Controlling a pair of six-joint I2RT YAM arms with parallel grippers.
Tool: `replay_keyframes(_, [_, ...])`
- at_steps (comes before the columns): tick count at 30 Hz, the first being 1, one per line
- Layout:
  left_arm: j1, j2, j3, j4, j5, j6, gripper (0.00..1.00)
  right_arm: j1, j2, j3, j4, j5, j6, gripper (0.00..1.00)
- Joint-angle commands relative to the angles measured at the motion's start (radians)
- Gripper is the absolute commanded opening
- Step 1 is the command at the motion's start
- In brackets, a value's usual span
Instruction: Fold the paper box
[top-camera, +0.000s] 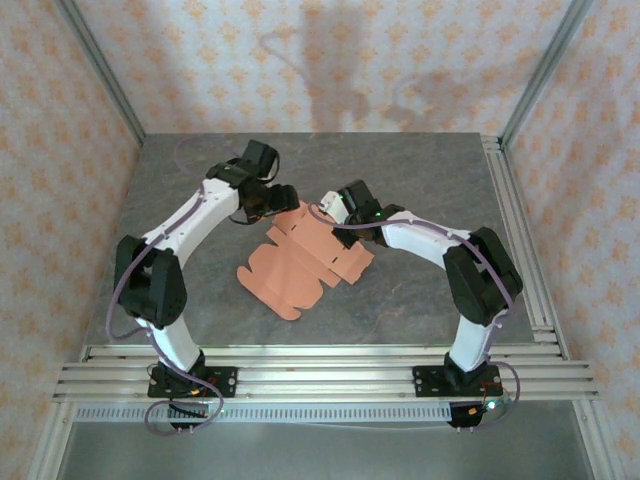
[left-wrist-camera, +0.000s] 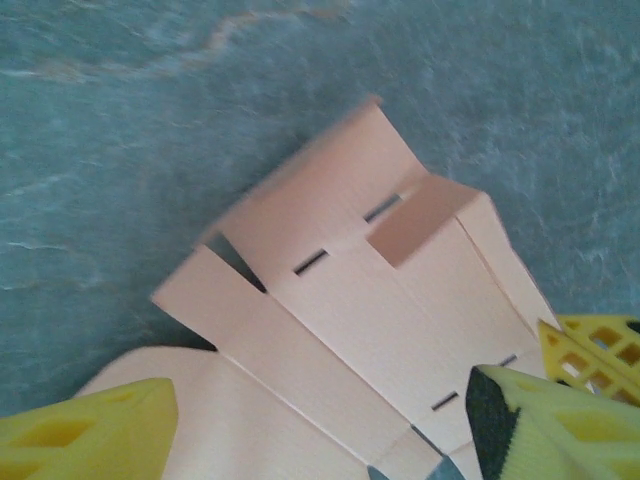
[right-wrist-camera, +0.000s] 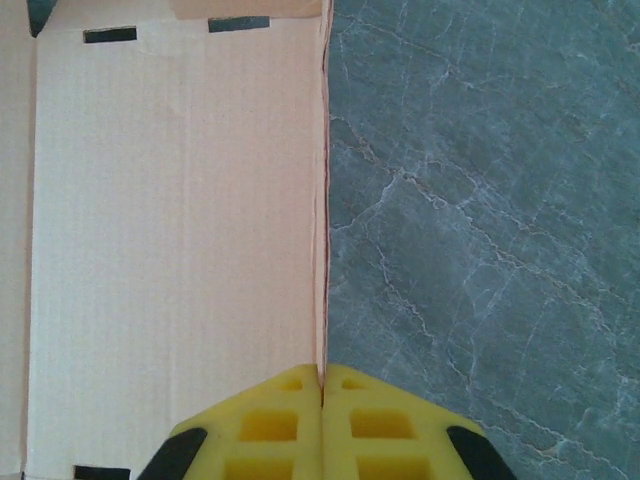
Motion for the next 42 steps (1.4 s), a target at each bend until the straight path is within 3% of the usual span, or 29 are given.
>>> replay_keyframes(1, [0.063,-0.003,-0.077,0.083,-0.007,-0.003,0.71,-0.003,0.013,0.035,-0.039,-0.03,-0.01,0.0])
replay_keyframes(5, [0.112,0.037,-0.093,0.087,0.019,0.01,0.63,-0.004,0.017,0.042,-0.048,-0.044,-0.009,0.0])
replay_keyframes(8, [0.128,0.079,-0.089,0.095,0.05,0.013,0.62,-0.004,0.017,0.046,-0.05,-0.04,-0.009,0.0])
replay_keyframes(19, [0.128,0.068,-0.241,0.247,0.216,0.093,0.77,-0.01,0.025,0.052,-0.06,-0.033,0.009,0.0])
replay_keyframes(26, [0.127,0.087,-0.31,0.364,0.326,0.099,0.78,-0.01,0.035,0.06,-0.06,-0.041,0.018,0.0])
replay_keyframes(42, [0.118,0.003,-0.361,0.437,0.413,0.139,0.78,-0.009,0.055,0.075,-0.061,-0.061,0.034,0.0])
